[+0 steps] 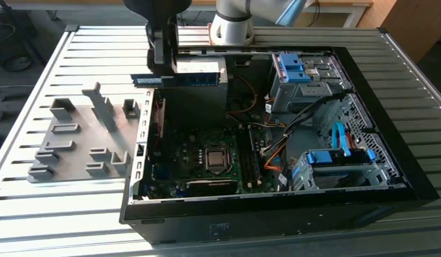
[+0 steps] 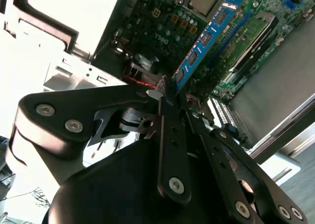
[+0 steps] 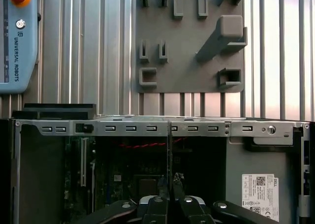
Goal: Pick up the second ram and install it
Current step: 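Pick up the second ram and move it above second insertion slot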
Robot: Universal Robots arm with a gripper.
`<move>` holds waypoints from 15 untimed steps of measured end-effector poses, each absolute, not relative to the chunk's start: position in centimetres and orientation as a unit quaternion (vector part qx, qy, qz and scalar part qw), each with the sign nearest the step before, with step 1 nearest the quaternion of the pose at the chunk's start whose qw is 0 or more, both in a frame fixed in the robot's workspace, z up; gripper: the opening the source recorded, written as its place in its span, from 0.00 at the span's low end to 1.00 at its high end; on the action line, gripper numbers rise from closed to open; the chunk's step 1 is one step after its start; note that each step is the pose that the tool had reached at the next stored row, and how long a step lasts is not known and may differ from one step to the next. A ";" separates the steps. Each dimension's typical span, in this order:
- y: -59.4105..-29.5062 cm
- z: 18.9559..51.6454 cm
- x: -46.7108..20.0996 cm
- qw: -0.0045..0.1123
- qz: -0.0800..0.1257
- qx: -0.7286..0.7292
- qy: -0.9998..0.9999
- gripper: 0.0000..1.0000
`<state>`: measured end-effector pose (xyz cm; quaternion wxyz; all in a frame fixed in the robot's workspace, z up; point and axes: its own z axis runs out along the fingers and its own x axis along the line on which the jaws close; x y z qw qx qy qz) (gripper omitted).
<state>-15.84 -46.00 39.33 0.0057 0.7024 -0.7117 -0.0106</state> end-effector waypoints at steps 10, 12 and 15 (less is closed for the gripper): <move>-46.0 39.3 -13.8 0.006 -0.011 0.702 -0.712 0.14; -46.0 39.3 -13.4 0.006 -0.011 0.702 -0.712 0.14; -46.0 39.3 -12.8 0.006 -0.011 0.702 -0.712 0.14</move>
